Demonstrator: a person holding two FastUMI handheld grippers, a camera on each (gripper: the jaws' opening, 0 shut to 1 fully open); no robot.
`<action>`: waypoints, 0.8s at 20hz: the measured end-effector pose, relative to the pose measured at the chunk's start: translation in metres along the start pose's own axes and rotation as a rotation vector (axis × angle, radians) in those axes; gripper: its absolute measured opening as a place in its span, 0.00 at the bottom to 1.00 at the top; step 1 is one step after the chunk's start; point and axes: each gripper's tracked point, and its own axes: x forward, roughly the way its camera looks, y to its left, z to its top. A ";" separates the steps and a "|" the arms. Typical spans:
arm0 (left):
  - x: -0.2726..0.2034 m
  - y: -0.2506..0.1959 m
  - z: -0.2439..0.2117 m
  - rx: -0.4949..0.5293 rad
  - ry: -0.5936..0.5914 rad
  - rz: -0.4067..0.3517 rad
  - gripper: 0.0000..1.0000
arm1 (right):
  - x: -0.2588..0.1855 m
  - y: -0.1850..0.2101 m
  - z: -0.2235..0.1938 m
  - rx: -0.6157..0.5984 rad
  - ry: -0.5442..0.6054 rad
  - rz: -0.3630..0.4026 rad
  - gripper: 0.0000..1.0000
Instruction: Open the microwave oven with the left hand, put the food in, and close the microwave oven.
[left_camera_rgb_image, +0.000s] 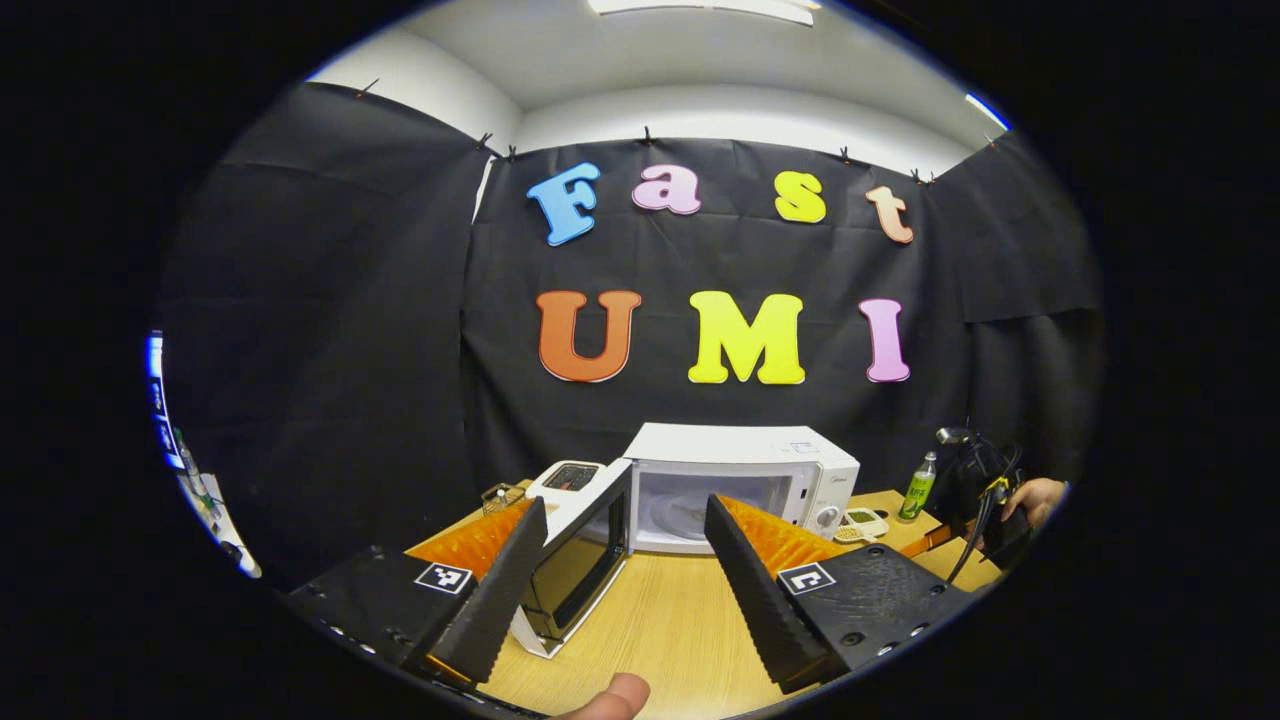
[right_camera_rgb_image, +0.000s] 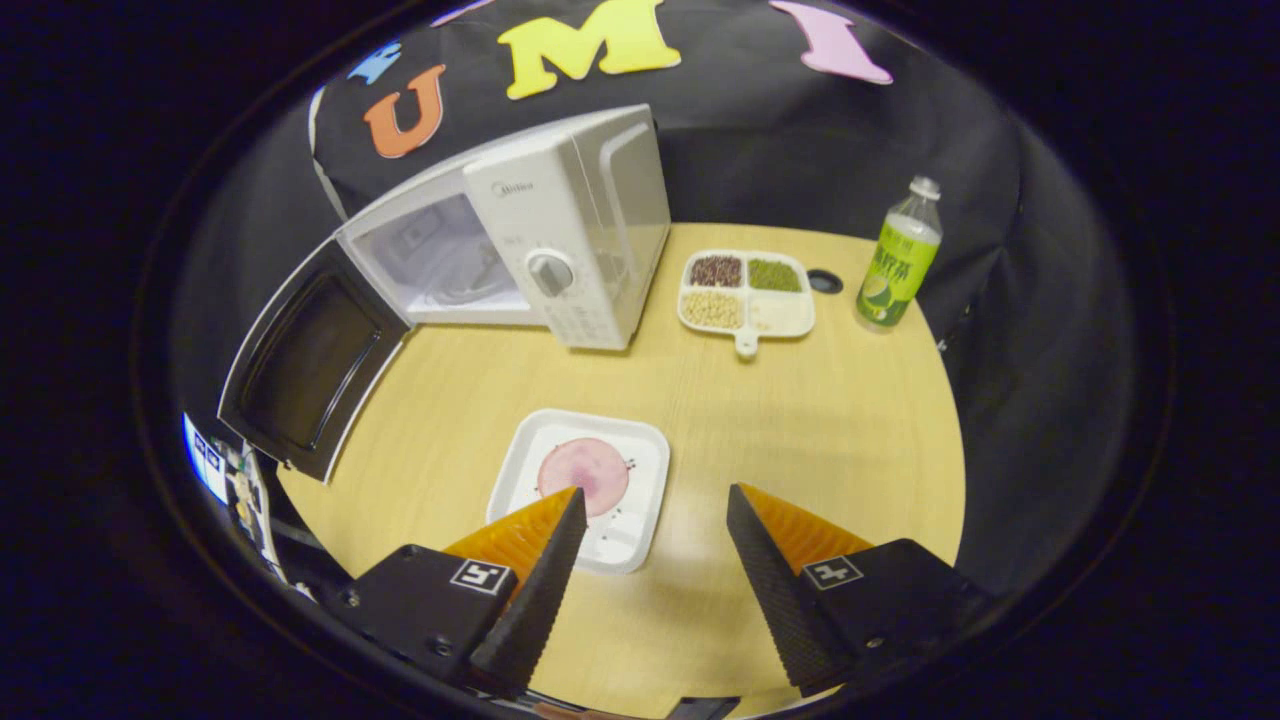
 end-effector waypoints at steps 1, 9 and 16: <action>0.002 -0.005 0.003 0.012 0.001 0.001 0.95 | 0.012 0.001 -0.007 0.016 0.060 0.015 0.80; 0.010 -0.029 0.017 -0.004 -0.029 -0.014 0.95 | 0.082 -0.004 -0.030 0.134 0.298 0.102 0.58; 0.009 -0.026 0.011 -0.012 -0.012 0.000 0.95 | 0.083 -0.007 -0.030 0.284 0.369 0.252 0.04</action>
